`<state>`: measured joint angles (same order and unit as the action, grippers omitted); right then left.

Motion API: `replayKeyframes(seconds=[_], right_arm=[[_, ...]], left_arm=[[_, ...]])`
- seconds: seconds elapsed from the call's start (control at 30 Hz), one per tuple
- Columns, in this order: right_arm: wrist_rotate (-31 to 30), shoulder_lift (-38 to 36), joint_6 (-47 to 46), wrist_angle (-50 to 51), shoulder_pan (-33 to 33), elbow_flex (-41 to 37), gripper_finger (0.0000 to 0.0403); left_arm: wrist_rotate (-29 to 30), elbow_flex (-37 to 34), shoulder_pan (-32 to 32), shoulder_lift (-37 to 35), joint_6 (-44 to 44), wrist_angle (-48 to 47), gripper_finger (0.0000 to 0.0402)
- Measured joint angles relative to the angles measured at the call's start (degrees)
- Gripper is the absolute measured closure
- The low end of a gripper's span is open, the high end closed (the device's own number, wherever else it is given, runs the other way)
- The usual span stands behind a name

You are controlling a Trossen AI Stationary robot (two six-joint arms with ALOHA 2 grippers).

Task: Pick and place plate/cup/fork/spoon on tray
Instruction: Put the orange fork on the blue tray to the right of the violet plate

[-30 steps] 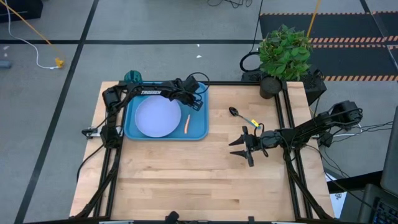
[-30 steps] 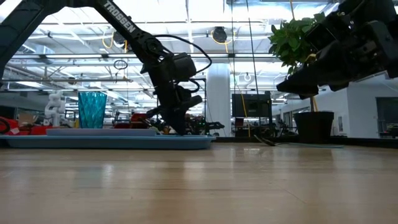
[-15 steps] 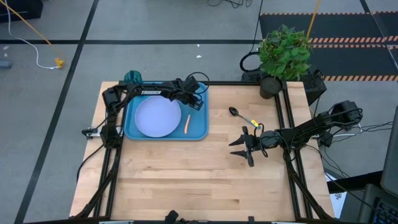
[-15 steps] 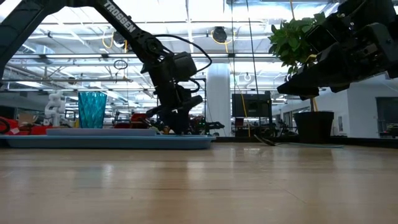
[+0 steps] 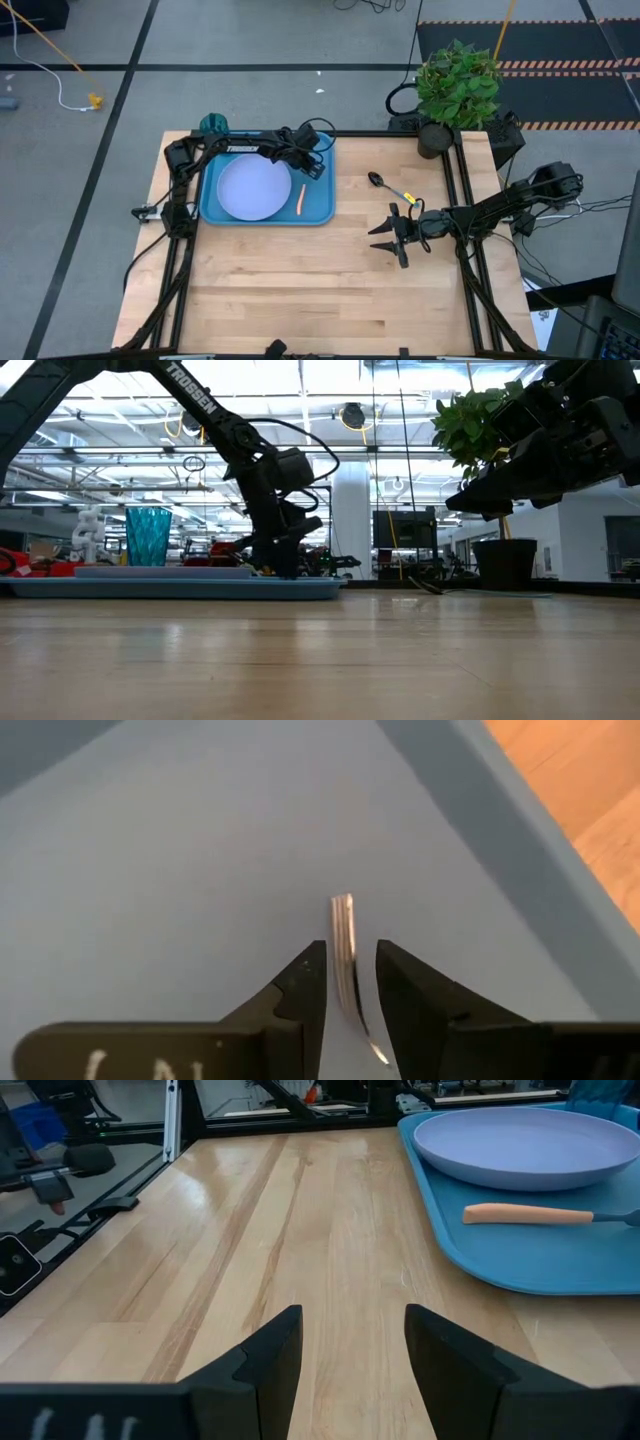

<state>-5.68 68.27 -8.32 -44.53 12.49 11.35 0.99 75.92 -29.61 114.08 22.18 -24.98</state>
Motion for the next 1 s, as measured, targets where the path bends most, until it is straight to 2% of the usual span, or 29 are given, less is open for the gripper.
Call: replayKeyframes(seconds=[0.23,0.4,0.47,0.73,0.93,1.0], right_arm=[[0.03,0.00,0.00,0.00,0.02,0.00,0.0232],[0.04,0.00,0.02,-0.17,1.15,0.00,0.0232],[0.03,0.00,0.01,-0.22,1.78,0.00,0.0232],[0.03,0.00,0.01,-0.20,3.95,0.00,0.0232],[0.03,0.00,-0.38,0.39,5.70,0.00,0.0232],[0.01,0.00,-0.73,0.66,6.37,-0.02,0.0232]], left_arm=[[-0.13,0.00,-0.59,0.00,-1.10,0.09,0.0319],[-3.25,0.00,-1.75,0.00,-2.77,0.13,0.0380],[-4.79,0.00,-2.26,0.00,-3.53,-0.01,0.0393],[-9.95,0.00,-3.02,-0.47,-4.50,4.05,0.0396],[-11.04,0.04,-2.99,-2.30,-2.58,11.41,0.0398],[-10.47,-0.07,-3.10,-3.07,-2.38,10.95,0.0399]])
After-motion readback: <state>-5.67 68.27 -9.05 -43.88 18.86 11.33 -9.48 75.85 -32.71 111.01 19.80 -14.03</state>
